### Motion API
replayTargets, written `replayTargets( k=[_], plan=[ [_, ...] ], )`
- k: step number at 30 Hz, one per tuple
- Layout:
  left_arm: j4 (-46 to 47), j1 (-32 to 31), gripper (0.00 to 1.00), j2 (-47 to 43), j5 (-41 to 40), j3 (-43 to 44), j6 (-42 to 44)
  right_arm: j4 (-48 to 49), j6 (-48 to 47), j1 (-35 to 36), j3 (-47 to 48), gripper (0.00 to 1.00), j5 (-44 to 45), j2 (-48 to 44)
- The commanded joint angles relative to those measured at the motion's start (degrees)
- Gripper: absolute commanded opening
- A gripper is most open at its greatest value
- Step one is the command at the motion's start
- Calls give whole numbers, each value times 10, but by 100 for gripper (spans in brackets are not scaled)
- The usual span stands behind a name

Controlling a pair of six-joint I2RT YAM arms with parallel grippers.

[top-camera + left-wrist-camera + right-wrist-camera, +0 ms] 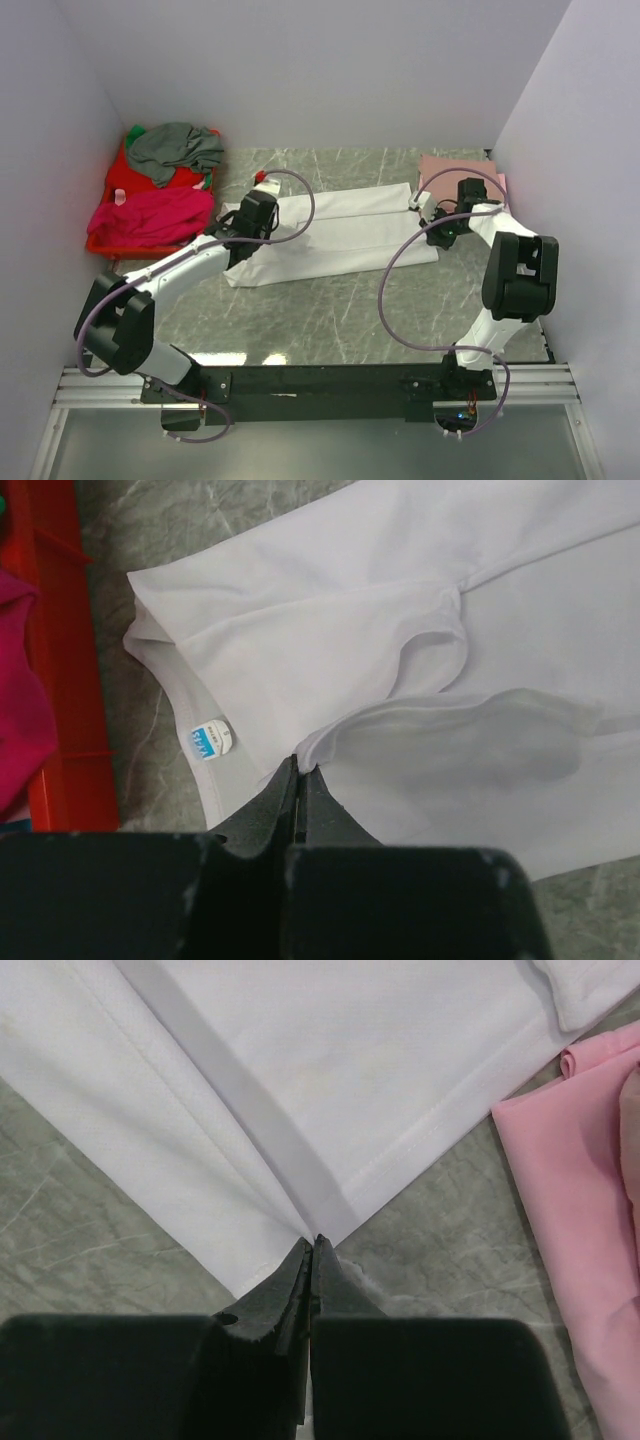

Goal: Fold and stack the t-shirts
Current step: Fold the tshirt

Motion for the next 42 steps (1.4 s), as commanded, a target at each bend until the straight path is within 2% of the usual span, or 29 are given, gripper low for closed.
replayTargets(
  k=[1,17,29,42],
  plan=[
    [38,3,1,14,-32,27,29,18,21,-4,28,0,7,15],
    [46,14,1,14,-69,24,29,36,69,15,81,0,16,59],
    [47,33,1,63,-63,59,47,37,98,32,138,0,39,101],
    [56,36,1,112,-47,92,87,39,103,34,148,0,53,117]
  ],
)
